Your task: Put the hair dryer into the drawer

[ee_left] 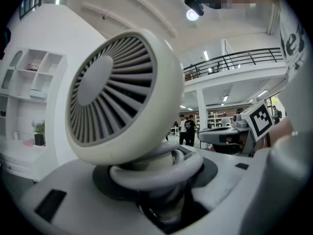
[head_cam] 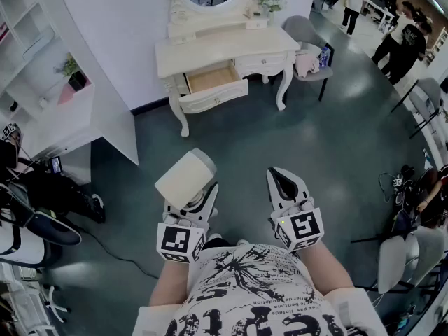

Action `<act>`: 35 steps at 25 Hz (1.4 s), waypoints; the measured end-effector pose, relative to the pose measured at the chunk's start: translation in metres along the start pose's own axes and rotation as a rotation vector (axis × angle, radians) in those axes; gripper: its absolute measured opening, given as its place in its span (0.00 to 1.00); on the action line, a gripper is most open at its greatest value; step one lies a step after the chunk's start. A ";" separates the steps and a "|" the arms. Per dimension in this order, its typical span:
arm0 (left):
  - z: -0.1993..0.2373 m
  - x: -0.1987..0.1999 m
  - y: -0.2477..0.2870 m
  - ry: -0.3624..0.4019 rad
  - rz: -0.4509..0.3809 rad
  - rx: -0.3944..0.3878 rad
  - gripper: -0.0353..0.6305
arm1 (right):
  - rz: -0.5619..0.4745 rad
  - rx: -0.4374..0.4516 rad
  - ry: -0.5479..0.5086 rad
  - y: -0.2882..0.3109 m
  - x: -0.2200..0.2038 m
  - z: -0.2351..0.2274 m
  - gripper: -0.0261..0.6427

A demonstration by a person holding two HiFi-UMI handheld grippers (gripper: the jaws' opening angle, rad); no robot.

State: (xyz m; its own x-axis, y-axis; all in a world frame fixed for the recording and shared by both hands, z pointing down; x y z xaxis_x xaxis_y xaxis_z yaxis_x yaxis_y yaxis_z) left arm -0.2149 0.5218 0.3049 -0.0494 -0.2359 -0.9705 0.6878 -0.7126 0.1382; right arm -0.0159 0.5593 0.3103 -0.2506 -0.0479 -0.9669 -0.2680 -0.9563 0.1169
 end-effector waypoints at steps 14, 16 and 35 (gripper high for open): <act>-0.002 -0.010 0.013 -0.016 0.019 0.012 0.44 | 0.012 0.018 0.040 0.008 -0.013 -0.007 0.06; -0.001 -0.013 0.015 -0.020 0.026 0.015 0.44 | 0.023 0.017 0.047 0.010 -0.019 -0.010 0.06; 0.121 0.010 0.172 -0.056 0.050 -0.005 0.44 | 0.076 -0.021 0.046 0.181 -0.035 -0.086 0.06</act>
State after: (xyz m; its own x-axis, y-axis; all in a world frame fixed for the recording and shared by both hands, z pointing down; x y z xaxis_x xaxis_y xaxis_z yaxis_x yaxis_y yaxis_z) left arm -0.1850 0.3168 0.3426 -0.0557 -0.3077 -0.9498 0.6944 -0.6956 0.1846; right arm 0.0241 0.3627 0.3458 -0.2268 -0.1334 -0.9648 -0.2305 -0.9551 0.1862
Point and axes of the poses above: the fingertips, and each gripper's own axes: y forward along the fingers, z to its left, x out of its top, the point moved 5 cm from there along -y, backward along the fingers, and after that the axes turned 12 degrees about -y, right-handed, at the moved point
